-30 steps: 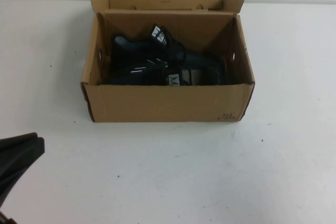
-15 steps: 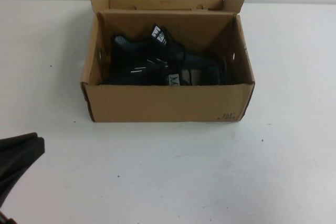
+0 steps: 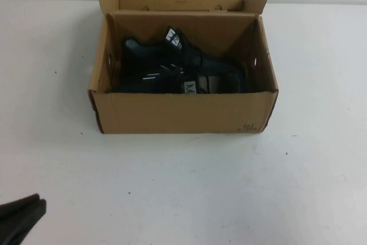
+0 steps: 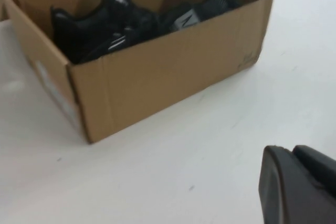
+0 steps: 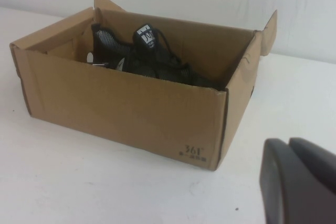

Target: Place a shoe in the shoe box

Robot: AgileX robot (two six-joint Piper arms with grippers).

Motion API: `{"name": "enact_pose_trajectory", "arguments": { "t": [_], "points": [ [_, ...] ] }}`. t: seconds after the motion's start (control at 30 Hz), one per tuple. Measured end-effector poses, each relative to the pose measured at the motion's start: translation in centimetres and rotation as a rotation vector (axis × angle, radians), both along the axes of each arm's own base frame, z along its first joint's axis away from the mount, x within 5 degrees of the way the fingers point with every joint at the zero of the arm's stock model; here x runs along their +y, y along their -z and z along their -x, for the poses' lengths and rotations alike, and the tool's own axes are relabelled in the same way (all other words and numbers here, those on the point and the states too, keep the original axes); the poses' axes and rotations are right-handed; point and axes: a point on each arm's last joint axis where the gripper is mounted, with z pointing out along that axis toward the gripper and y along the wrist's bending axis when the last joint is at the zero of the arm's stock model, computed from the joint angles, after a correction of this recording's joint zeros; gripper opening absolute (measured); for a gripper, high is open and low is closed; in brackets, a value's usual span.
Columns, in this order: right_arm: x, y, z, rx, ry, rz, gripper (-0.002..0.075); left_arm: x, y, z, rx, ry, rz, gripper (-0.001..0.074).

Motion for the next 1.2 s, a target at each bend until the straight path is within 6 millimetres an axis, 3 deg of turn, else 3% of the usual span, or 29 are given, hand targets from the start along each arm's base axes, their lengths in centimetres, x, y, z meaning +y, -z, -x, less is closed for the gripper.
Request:
{"name": "enact_pose_trajectory", "arguments": {
  "t": [0.17, 0.4, 0.57, 0.9, 1.2],
  "points": [
    [0.0, 0.0, 0.0, 0.0, 0.0, 0.0, -0.0015, 0.9, 2.2, 0.9, -0.011, -0.079, -0.035, -0.0001],
    [0.0, 0.0, 0.0, 0.0, 0.0, 0.0, -0.0015, 3.2, 2.0, 0.5, -0.153, -0.385, 0.167, -0.0001],
    [0.0, 0.0, 0.0, 0.0, 0.0, 0.0, -0.0015, 4.0, 3.2, 0.8, -0.249, -0.47, 0.187, -0.0001],
    [0.0, 0.0, 0.0, 0.002, 0.0, 0.0, -0.0015, 4.3, 9.4, 0.2, -0.036, -0.56, 0.177, -0.0001],
    [0.0, 0.0, 0.0, 0.004, -0.001, 0.0, -0.0015, 4.3, 10.5, 0.4, 0.063, -0.574, 0.156, -0.0001]
  ]
}}
